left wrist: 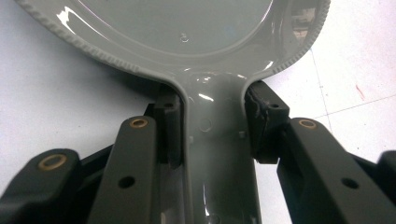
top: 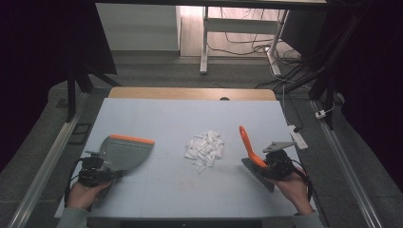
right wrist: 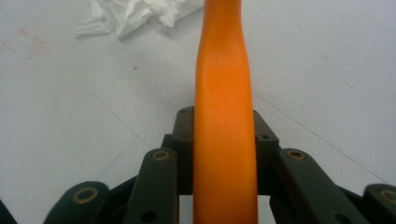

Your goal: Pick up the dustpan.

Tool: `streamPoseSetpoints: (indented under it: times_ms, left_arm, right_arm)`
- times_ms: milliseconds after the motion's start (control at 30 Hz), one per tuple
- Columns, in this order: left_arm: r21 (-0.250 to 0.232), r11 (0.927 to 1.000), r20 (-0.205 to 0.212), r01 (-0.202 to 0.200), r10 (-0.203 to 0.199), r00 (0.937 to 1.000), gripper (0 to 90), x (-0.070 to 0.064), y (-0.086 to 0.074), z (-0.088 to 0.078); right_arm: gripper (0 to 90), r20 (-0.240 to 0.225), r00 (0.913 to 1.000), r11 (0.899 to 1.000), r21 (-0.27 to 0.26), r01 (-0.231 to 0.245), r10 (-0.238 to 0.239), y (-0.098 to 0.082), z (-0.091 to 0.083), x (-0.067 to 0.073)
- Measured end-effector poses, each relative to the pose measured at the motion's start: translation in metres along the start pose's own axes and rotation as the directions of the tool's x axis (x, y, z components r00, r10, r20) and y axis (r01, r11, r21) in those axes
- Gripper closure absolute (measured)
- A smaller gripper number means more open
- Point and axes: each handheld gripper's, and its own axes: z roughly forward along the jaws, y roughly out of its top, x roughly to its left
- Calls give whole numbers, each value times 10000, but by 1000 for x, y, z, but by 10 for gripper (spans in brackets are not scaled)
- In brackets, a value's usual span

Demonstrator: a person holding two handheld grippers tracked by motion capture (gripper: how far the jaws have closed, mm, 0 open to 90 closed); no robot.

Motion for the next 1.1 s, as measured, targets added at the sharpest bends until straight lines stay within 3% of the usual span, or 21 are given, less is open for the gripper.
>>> streamPoseSetpoints:
  times_ms: [433, 733, 867, 1100]
  left_arm:
    - [-307, 9991, 41, -303, 304, 9995, 612, 8, -1, -4]
    - [-698, 9963, 319, -496, 519, 9981, 611, 14, -2, -10]
    - [-912, 9934, 413, -698, 738, 9964, 611, 14, -2, -13]
    - [-1590, 9807, 613, -1140, 1250, 9903, 611, 15, 1, -20]
  right_arm:
    - [704, 6, 10000, 10000, -97, -8, 8, 0, -2, 1]
    - [704, -14, 10000, 9998, -194, -31, 31, 1, -3, 1]
    - [704, 7, 10000, 9998, -206, -28, 28, 1, -4, 1]
    - [704, -46, 9999, 9996, -266, -99, 98, 2, -5, 0]
